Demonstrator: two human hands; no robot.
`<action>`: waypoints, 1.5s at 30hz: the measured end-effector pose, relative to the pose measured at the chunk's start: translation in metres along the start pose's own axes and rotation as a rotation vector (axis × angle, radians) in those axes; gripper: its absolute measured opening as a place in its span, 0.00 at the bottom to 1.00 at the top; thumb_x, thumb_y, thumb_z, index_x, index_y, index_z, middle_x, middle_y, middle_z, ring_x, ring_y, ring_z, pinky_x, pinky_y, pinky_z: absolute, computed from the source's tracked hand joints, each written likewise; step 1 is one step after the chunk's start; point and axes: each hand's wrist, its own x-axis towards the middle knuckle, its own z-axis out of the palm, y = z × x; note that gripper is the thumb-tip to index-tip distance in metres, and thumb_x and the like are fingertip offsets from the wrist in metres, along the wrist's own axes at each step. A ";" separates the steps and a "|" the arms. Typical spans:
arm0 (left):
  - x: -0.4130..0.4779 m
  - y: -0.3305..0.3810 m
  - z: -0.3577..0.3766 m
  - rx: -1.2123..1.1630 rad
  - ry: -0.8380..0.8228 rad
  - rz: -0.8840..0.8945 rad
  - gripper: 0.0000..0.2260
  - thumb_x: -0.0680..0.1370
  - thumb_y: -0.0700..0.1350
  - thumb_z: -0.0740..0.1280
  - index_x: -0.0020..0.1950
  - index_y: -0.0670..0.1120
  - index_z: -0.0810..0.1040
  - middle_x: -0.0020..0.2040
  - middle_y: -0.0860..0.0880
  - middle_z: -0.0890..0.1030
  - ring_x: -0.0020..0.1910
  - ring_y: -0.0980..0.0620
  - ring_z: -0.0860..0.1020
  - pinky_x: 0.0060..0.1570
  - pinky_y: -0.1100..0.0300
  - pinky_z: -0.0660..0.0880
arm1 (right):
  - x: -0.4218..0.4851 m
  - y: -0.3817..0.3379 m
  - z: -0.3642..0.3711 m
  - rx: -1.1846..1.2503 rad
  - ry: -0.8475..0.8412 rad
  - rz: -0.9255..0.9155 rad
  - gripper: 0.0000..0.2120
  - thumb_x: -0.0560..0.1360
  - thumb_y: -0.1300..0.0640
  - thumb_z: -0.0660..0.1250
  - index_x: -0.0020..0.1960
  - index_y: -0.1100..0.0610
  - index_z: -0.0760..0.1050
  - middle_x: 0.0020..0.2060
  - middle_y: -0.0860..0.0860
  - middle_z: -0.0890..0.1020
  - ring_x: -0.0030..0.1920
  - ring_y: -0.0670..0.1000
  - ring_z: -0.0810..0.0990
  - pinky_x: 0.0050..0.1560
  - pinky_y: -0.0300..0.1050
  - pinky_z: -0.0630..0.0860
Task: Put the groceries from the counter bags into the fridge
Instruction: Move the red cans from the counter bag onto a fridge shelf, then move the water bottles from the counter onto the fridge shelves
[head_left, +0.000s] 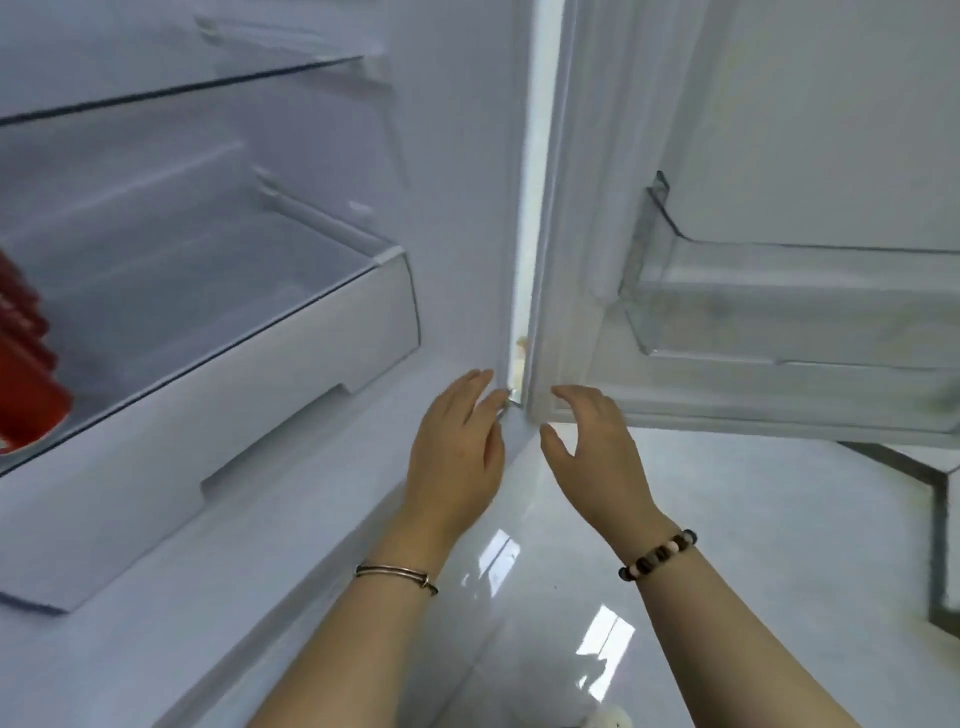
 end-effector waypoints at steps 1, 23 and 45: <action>-0.001 0.010 0.008 -0.015 -0.046 0.028 0.16 0.78 0.42 0.58 0.63 0.41 0.76 0.64 0.42 0.76 0.64 0.44 0.73 0.66 0.51 0.68 | -0.007 0.010 -0.008 -0.022 0.013 0.035 0.19 0.77 0.57 0.64 0.67 0.56 0.69 0.63 0.49 0.73 0.65 0.48 0.68 0.59 0.33 0.60; -0.011 0.447 0.208 0.100 -0.562 0.663 0.30 0.81 0.58 0.50 0.76 0.54 0.35 0.76 0.46 0.34 0.74 0.44 0.31 0.72 0.43 0.40 | -0.248 0.263 -0.315 -0.670 0.365 0.887 0.34 0.79 0.39 0.48 0.77 0.56 0.45 0.77 0.56 0.44 0.76 0.56 0.40 0.72 0.61 0.41; -0.210 0.811 0.260 -0.426 -0.731 1.555 0.30 0.81 0.59 0.49 0.74 0.54 0.32 0.76 0.46 0.32 0.73 0.43 0.30 0.71 0.40 0.39 | -0.560 0.302 -0.474 -0.844 0.645 1.810 0.33 0.79 0.39 0.46 0.77 0.54 0.39 0.76 0.55 0.36 0.74 0.56 0.32 0.71 0.60 0.34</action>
